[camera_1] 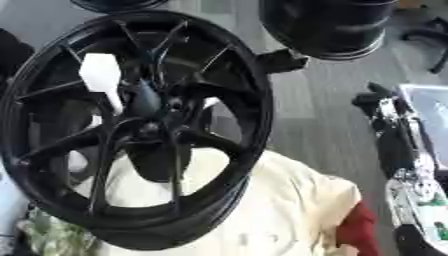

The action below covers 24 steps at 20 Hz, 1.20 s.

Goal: Pull the pin out of the wheel hub.

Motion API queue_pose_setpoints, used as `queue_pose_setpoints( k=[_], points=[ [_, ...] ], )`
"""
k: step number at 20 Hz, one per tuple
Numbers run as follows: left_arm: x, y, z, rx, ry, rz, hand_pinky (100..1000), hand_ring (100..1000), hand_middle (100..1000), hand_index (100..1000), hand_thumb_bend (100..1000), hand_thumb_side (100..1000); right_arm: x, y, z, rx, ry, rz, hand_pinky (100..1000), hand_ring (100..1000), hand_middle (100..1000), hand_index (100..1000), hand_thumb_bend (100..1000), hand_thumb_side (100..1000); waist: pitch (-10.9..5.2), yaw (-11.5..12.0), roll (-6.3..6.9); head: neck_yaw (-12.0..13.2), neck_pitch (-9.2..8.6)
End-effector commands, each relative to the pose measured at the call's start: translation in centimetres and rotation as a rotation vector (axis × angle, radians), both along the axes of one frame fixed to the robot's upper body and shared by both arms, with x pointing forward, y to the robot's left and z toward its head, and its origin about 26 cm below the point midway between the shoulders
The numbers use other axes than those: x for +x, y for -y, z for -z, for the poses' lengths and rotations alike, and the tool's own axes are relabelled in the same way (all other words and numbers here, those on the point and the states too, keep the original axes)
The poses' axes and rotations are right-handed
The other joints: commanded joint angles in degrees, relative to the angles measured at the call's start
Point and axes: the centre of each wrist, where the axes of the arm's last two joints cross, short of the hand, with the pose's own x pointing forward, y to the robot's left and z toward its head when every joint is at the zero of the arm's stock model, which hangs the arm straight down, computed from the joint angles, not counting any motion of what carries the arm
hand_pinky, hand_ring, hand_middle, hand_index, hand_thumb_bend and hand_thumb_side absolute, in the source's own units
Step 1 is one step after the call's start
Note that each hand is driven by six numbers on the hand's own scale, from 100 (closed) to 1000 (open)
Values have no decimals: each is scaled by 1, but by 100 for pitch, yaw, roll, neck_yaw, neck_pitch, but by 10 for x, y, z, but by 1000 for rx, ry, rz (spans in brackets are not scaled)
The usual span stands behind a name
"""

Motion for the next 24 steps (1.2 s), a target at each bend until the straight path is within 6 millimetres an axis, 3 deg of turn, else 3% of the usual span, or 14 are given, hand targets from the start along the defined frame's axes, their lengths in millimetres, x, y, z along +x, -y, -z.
queue_pose_setpoints(
  k=[1, 16, 24],
  points=[
    [-2, -4, -23, 56, 50, 8, 822, 786, 722, 761, 357, 637, -1, 2, -11, -24, 31, 7, 974, 768, 648, 799, 100, 629, -42, -17, 36, -9, -112],
    [-4, -2, -52, 98, 95, 64, 820, 786, 714, 762, 388, 568, -2, 2, -12, -27, 35, 15, 974, 769, 649, 800, 100, 630, 35, -66, 66, 11, -140],
    [-6, 33, -113, 467, 153, 245, 819, 789, 720, 776, 377, 561, -9, 8, -8, -62, 8, 33, 974, 768, 650, 800, 100, 629, -55, 2, 143, -130, -35]
  ],
)
